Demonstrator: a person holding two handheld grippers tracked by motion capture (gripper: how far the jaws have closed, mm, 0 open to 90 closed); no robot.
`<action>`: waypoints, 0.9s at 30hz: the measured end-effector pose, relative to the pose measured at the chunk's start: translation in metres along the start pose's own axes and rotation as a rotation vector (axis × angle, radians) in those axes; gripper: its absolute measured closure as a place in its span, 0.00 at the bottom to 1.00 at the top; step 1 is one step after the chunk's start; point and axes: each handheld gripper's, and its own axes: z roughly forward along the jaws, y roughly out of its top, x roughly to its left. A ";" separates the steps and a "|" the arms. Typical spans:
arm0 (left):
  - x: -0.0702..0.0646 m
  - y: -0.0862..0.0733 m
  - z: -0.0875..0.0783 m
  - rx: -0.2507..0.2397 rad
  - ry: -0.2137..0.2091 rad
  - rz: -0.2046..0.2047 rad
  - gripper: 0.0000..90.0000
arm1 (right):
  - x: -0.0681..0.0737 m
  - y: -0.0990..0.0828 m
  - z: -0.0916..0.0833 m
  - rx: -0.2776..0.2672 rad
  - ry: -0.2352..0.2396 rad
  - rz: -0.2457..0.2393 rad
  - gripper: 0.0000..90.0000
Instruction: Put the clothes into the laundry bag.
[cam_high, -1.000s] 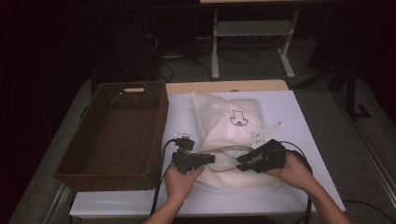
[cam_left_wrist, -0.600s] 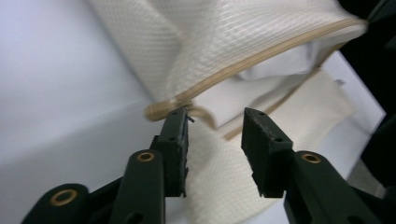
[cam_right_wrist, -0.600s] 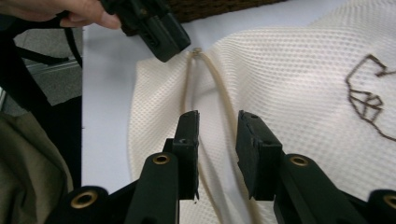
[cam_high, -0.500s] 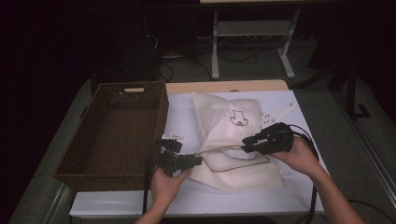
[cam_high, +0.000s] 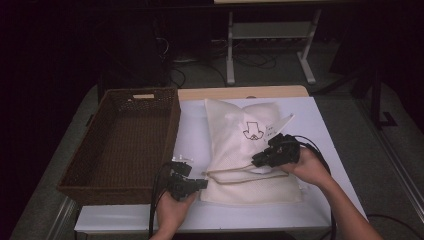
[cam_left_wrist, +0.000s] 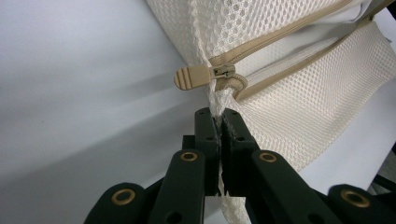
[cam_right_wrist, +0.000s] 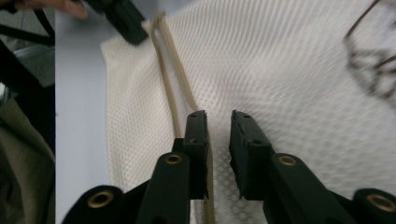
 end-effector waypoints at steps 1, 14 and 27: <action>0.000 0.000 -0.001 -0.007 -0.003 -0.001 0.95 | 0.000 -0.003 0.005 0.017 0.008 0.008 0.85; -0.016 0.007 -0.017 -0.108 -0.028 0.057 0.71 | 0.004 -0.019 -0.026 -0.105 -0.025 0.039 0.75; -0.022 0.008 -0.018 -0.142 -0.011 0.121 0.48 | 0.000 -0.053 -0.048 -0.156 -0.088 0.116 0.57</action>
